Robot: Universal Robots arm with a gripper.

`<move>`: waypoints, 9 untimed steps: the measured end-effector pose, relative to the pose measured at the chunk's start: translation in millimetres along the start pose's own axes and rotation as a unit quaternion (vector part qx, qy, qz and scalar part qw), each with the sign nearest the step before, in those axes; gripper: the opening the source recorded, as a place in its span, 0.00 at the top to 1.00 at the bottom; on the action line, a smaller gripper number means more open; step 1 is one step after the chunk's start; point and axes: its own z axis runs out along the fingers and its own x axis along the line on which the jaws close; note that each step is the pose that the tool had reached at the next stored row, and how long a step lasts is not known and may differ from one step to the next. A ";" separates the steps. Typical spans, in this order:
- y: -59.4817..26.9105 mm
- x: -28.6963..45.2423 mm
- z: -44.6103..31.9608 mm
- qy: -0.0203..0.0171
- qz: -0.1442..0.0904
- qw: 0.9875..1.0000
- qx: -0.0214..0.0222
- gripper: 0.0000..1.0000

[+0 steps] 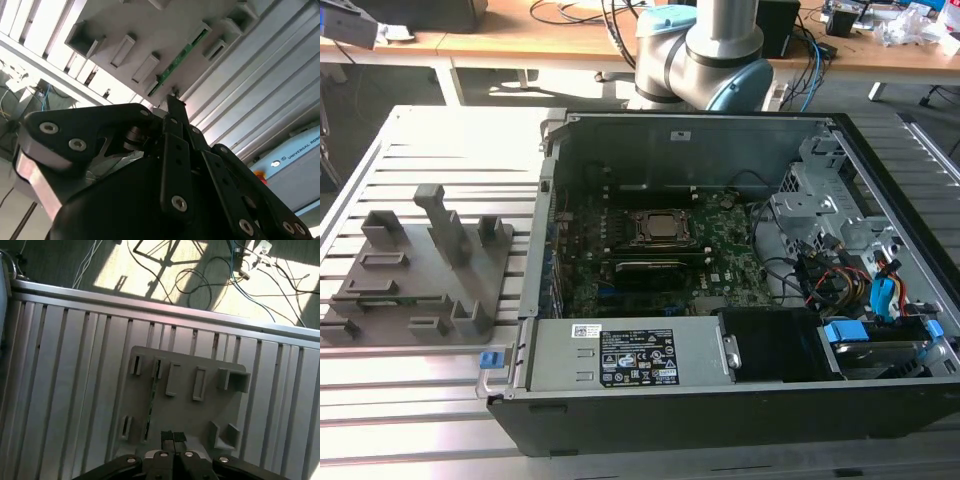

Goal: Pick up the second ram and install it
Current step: 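Pick up the second ram and move it above second insertion slot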

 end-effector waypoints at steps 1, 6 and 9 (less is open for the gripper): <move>0.0 0.0 0.0 0.000 -0.010 1.000 0.000 0.89; 0.0 0.0 0.0 0.002 -0.062 0.998 0.000 0.89; 0.0 0.0 0.1 0.004 -0.117 0.993 0.001 0.89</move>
